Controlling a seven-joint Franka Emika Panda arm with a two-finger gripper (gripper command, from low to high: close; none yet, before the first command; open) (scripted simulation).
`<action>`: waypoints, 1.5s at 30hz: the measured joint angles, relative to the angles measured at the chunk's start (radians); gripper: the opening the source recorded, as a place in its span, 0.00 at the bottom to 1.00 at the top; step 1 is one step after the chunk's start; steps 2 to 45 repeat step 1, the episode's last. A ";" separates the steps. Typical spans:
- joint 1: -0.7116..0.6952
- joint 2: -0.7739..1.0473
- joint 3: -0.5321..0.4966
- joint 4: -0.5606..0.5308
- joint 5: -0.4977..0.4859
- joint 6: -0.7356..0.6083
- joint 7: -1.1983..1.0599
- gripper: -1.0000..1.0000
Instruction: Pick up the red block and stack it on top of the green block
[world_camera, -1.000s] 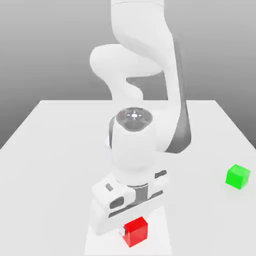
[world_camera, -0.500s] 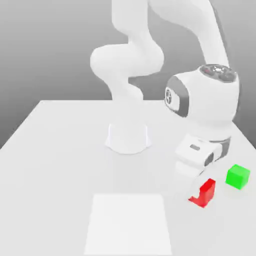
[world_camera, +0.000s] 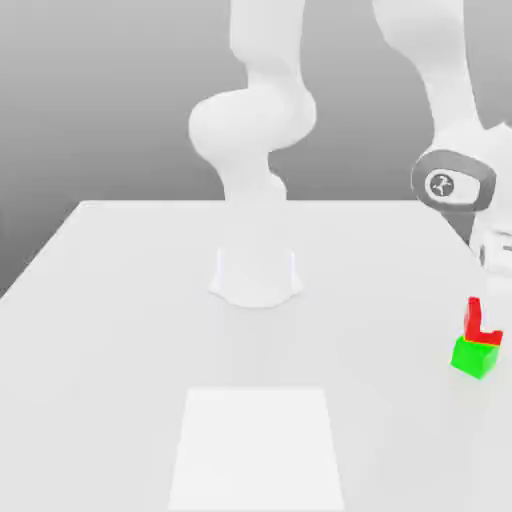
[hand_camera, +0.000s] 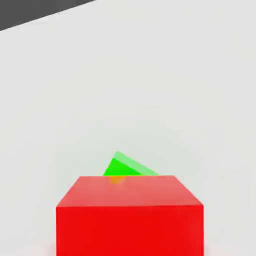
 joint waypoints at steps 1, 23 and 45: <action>0.000 0.000 0.000 0.000 0.000 0.000 0.000 1.00; 0.000 0.000 0.000 0.000 0.000 0.000 0.000 1.00; 0.000 0.000 0.000 0.000 0.000 0.000 0.000 1.00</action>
